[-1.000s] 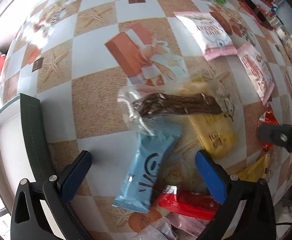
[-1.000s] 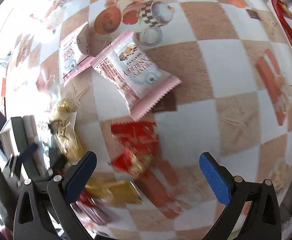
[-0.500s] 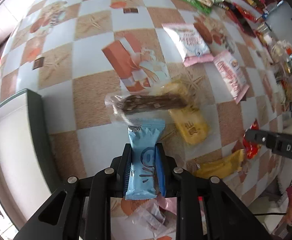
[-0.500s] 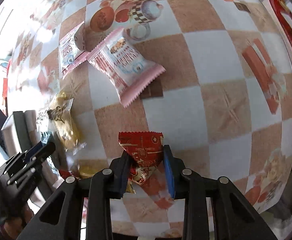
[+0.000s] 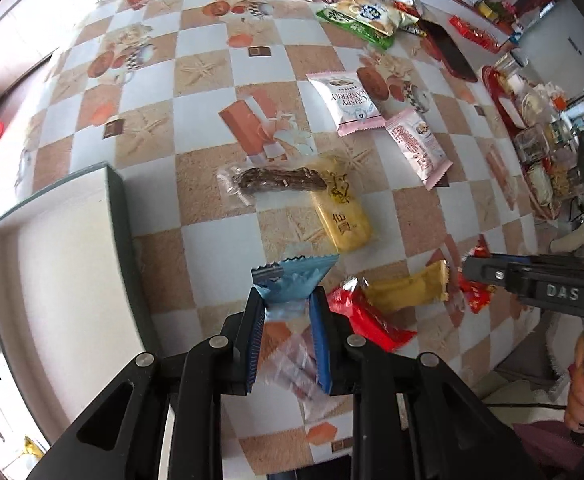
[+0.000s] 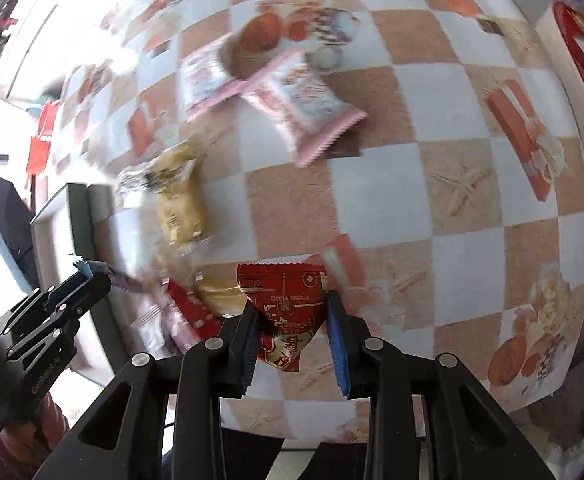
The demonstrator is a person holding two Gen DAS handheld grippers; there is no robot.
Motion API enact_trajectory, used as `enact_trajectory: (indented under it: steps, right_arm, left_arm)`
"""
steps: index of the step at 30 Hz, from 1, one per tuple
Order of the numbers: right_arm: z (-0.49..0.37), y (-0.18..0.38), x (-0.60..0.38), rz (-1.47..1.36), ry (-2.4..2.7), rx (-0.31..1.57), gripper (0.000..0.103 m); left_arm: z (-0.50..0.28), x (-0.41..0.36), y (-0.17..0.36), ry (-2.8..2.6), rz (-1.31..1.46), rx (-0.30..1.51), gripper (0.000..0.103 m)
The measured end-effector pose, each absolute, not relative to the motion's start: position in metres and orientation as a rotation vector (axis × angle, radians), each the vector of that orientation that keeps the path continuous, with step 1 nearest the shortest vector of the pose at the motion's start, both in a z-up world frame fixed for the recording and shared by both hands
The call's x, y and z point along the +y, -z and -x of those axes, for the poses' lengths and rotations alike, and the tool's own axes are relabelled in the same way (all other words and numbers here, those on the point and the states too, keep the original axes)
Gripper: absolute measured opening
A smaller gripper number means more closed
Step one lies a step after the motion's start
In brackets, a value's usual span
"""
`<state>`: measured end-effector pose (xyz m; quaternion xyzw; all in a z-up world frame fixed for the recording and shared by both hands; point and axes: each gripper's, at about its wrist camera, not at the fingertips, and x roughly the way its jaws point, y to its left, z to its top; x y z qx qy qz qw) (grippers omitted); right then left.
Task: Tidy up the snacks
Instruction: 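Carry the blue bar and red packet to the white tray and release both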
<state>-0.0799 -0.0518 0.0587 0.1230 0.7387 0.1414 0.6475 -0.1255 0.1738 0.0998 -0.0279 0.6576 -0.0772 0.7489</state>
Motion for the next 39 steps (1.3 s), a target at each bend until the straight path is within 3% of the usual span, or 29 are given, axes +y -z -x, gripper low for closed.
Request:
enact_trajectory:
  steps: [18,39]
  right_arm:
    - [0.044,-0.121,0.048,-0.011,-0.650,1.541,0.033]
    - [0.081,-0.149,0.167,0.151,-0.927,1.514,0.033]
  left_arm:
    - [0.150,0.255,-0.149,-0.047,0.135,1.328,0.025]
    - [0.188,0.335,-0.143,-0.203,0.237,1.376,0.025]
